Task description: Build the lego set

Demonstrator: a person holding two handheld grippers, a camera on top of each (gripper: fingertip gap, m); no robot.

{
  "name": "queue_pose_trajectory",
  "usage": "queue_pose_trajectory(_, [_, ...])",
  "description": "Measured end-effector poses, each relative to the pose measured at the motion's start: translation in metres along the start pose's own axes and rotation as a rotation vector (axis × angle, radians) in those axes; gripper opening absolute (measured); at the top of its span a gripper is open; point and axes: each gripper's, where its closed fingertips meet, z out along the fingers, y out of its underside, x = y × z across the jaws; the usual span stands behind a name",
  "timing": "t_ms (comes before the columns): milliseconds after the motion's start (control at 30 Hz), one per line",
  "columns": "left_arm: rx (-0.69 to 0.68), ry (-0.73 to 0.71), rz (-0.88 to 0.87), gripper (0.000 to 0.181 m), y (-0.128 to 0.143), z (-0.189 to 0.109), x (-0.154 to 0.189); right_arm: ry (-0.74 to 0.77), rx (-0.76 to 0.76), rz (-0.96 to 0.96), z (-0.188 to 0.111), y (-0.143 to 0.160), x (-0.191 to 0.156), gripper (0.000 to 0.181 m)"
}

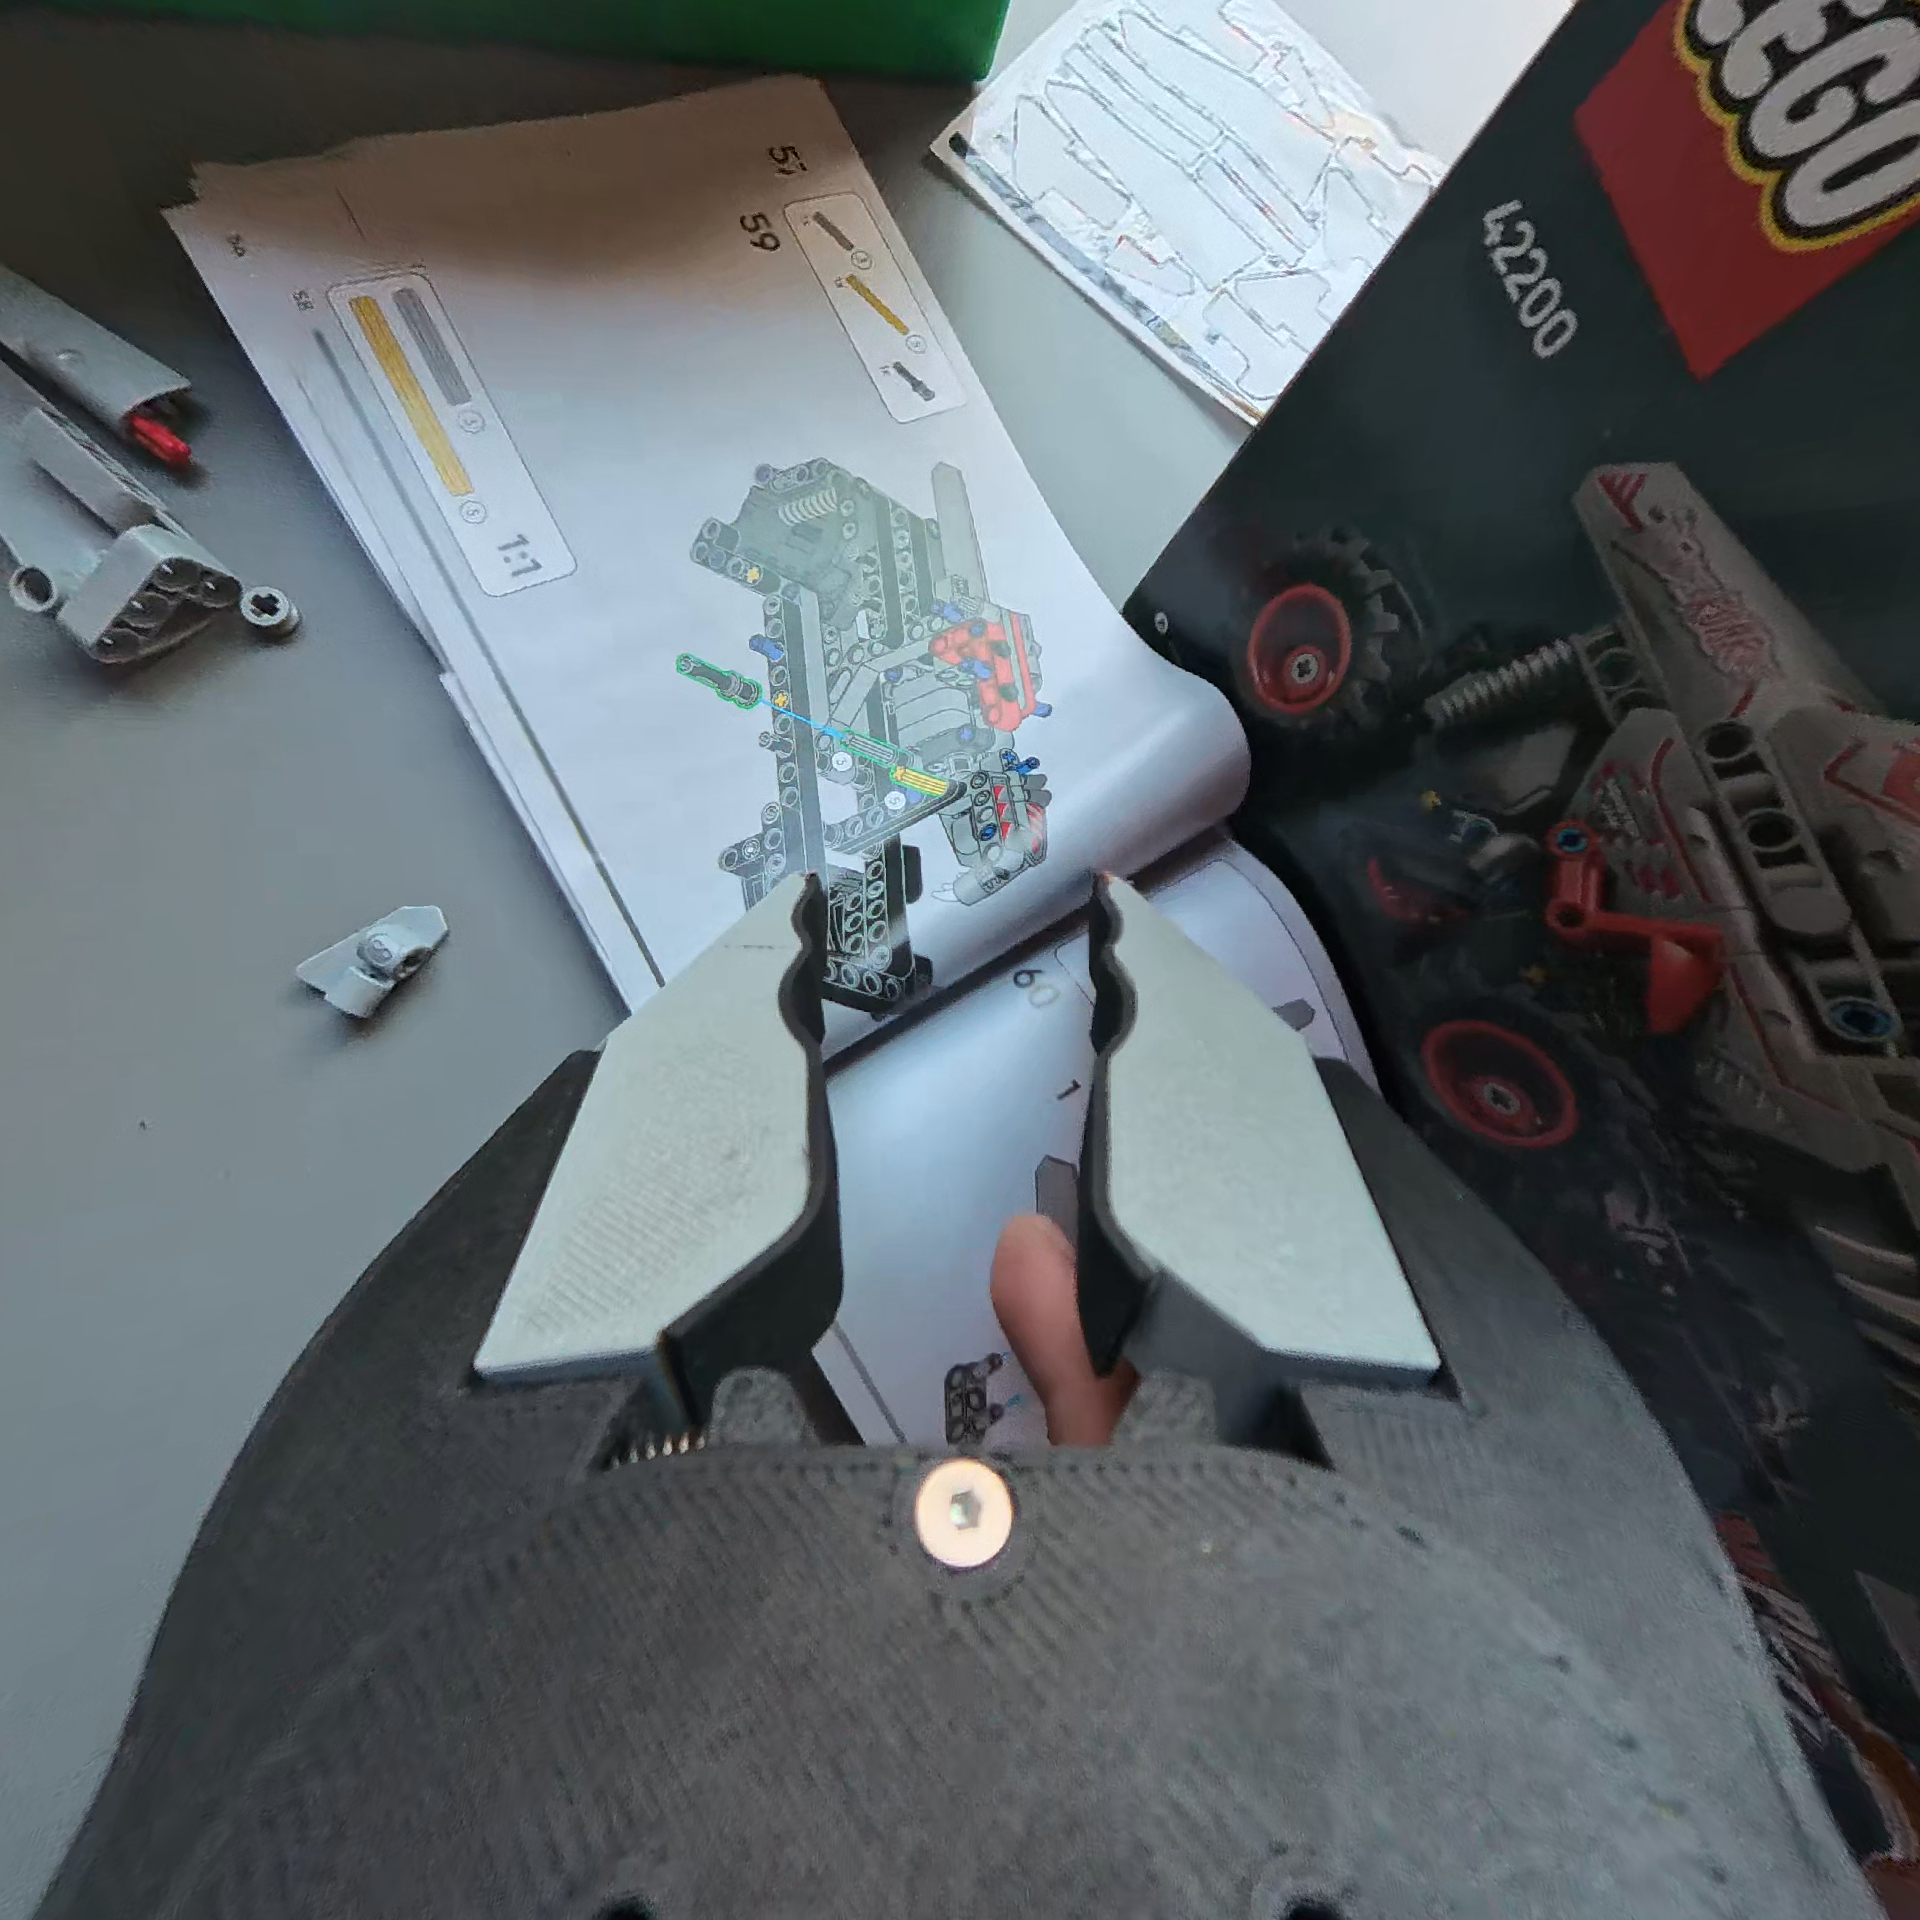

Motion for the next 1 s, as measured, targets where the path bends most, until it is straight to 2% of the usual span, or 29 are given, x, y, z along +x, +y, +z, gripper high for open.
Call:
queue_pose_trajectory(33, [-0.007, -0.001, 0.004, 0.008, 0.002, 0.001, 0.001, -0.004, -0.002, 0.001, 0.000, 0.002, -0.001, 0.047])
queue_pose_trajectory(133, [-0.021, 0.003, 0.015, 0.009, 0.004, 0.001, 0.004, 0.039, 0.091, -0.010, -0.015, -0.009, 0.000, 0.049])
queue_pose_trajectory(200, [0.004, 0.004, 0.016, 0.009, -0.002, -0.001, 0.005, 0.070, 0.196, -0.006, -0.036, -0.023, 0.001, 0.047])
queue_pose_trajectory(267, [0.047, 0.058, 0.006, 0.010, -0.011, -0.003, 0.015, 0.074, 0.225, 0.009, -0.047, -0.023, 0.003, 0.049])
queue_pose_trajectory(333, [0.080, 0.102, -0.013, 0.009, -0.019, -0.001, 0.025, 0.063, 0.192, 0.031, -0.045, -0.012, 0.003, 0.049])
queue_pose_trajectory(433, [0.084, 0.069, -0.005, 0.002, -0.030, 0.010, 0.021, 0.048, 0.133, 0.020, -0.030, 0.001, 0.000, 0.041])
queue_pose_trajectory(567, [0.132, 0.060, -0.006, 0.000, -0.060, 0.025, 0.013, 0.007, 0.043, -0.059, -0.010, 0.012, -0.016, 0.029])
queue_pose_trajectory(600, [0.141, 0.074, -0.007, 0.000, -0.067, 0.029, 0.014, 0.010, 0.028, -0.080, -0.008, 0.015, -0.017, 0.023])
queue_pose_trajectory(700, [0.148, 0.098, -0.013, 0.000, -0.078, 0.045, 0.015, 0.047, 0.016, -0.116, -0.011, 0.020, -0.016, 0.020])
queue_pose_trajectory(833, [0.154, 0.138, -0.032, 0.000, -0.074, 0.069, 0.024, 0.071, 0.105, -0.090, -0.023, 0.013, -0.016, 0.021])
queue_pose_trajectory(1000, [0.119, 0.108, -0.046, 0.001, -0.049, 0.084, 0.023, 0.051, 0.303, 0.000, -0.047, -0.001, -0.022, 0.027])
